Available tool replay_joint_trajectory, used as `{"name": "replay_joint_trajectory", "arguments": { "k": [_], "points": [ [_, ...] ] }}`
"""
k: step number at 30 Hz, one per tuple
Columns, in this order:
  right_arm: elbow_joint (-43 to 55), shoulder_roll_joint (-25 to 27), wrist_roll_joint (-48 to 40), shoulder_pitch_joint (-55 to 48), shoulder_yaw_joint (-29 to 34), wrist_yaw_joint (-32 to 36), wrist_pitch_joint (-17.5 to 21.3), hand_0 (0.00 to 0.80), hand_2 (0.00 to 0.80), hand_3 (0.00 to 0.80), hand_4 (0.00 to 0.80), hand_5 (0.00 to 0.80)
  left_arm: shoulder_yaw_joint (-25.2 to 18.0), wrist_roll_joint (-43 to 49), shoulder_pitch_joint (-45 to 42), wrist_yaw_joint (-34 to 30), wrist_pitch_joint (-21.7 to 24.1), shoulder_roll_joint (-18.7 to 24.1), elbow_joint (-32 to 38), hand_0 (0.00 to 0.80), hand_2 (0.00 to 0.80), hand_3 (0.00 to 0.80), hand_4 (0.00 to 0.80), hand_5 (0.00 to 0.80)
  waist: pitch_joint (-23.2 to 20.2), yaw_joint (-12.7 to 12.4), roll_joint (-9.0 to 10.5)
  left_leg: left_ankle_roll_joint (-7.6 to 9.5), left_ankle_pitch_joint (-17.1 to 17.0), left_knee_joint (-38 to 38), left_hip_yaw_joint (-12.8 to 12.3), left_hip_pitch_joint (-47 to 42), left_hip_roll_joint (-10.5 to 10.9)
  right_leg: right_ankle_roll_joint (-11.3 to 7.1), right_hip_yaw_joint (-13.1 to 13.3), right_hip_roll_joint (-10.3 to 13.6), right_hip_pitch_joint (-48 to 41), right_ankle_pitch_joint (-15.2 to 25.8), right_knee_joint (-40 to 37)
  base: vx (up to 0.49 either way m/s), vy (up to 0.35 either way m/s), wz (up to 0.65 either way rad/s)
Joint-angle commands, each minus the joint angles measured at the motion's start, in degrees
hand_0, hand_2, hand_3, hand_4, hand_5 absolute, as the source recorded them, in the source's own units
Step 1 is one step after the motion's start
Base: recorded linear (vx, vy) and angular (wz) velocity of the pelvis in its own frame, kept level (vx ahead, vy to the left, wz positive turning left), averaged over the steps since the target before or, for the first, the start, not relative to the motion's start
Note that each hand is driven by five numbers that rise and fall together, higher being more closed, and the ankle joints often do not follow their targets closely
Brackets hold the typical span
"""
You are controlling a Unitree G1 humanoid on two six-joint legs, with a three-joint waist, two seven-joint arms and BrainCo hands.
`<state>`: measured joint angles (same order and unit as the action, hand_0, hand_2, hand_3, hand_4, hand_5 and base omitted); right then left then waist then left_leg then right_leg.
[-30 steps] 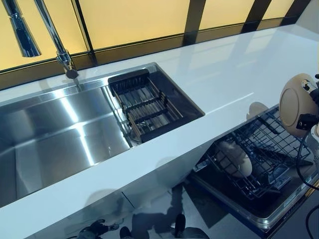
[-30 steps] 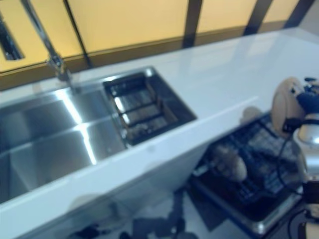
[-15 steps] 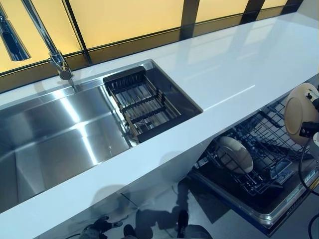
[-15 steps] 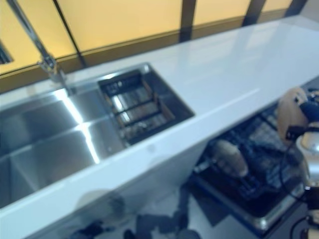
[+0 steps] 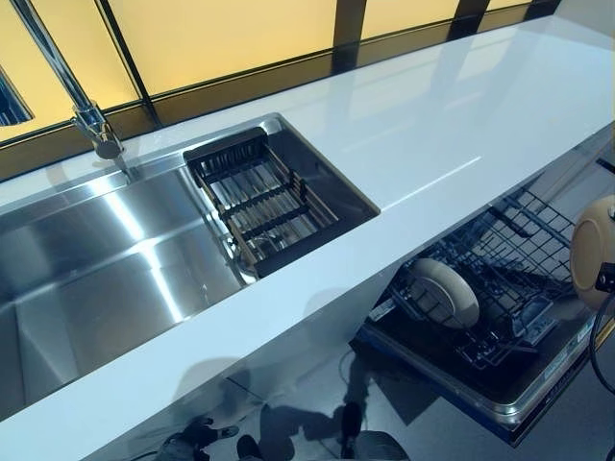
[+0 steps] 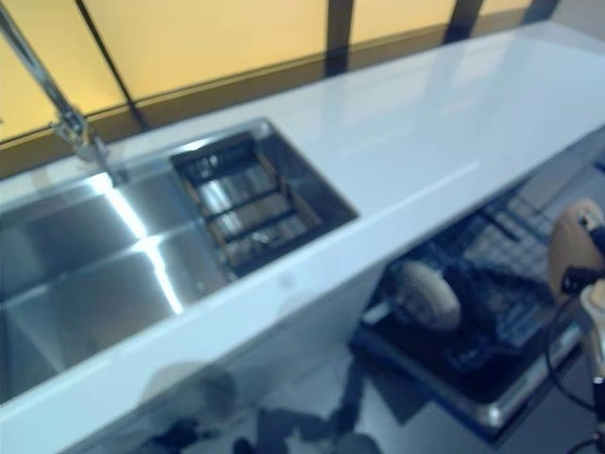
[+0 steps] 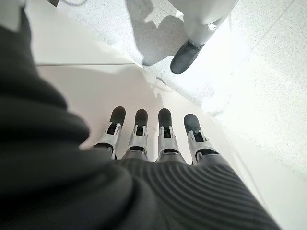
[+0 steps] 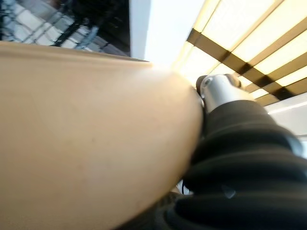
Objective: Take plates into dishwasher
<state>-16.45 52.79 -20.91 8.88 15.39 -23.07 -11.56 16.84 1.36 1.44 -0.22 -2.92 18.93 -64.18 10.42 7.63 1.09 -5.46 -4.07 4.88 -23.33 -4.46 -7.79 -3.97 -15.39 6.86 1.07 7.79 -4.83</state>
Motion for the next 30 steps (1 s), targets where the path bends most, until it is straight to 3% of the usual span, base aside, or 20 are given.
{"name": "replay_joint_trajectory", "arguments": {
  "k": [1,16,30],
  "points": [
    [0.2,0.5,1.9,3.2,2.2,1.0,3.1,0.800,0.800,0.800,0.800,0.800,0.1,-1.0,3.0,0.8,1.7,1.1,-2.1,0.000,0.000,0.000,0.000,0.000,0.3,-0.2,0.70,0.14,0.0,0.1,1.6,0.9,-1.0,-0.03,0.5,-0.8,-0.8,-7.9,7.3,-0.010,-0.022,-0.04],
    [-3.1,0.0,6.7,7.0,-2.8,4.8,1.9,0.800,0.800,0.800,0.800,0.800,1.2,-0.5,3.1,0.4,1.9,0.5,-1.3,0.000,0.000,0.000,0.000,0.000,1.9,-1.3,-1.15,-1.26,-1.8,0.1,1.8,2.9,-1.3,0.58,-0.8,-0.4,-1.0,-8.0,6.5,0.003,-0.015,0.00],
    [-3.6,2.7,13.5,11.0,-7.5,11.0,0.6,0.800,0.800,0.800,0.800,0.800,1.7,-0.4,2.7,0.3,2.3,0.7,0.2,0.000,0.000,0.000,0.000,0.000,4.6,-3.1,-1.99,-2.37,-4.2,0.0,2.6,5.8,-2.6,1.44,-2.4,-0.5,-0.5,-9.0,7.3,0.011,-0.048,0.00]
  ]
}}
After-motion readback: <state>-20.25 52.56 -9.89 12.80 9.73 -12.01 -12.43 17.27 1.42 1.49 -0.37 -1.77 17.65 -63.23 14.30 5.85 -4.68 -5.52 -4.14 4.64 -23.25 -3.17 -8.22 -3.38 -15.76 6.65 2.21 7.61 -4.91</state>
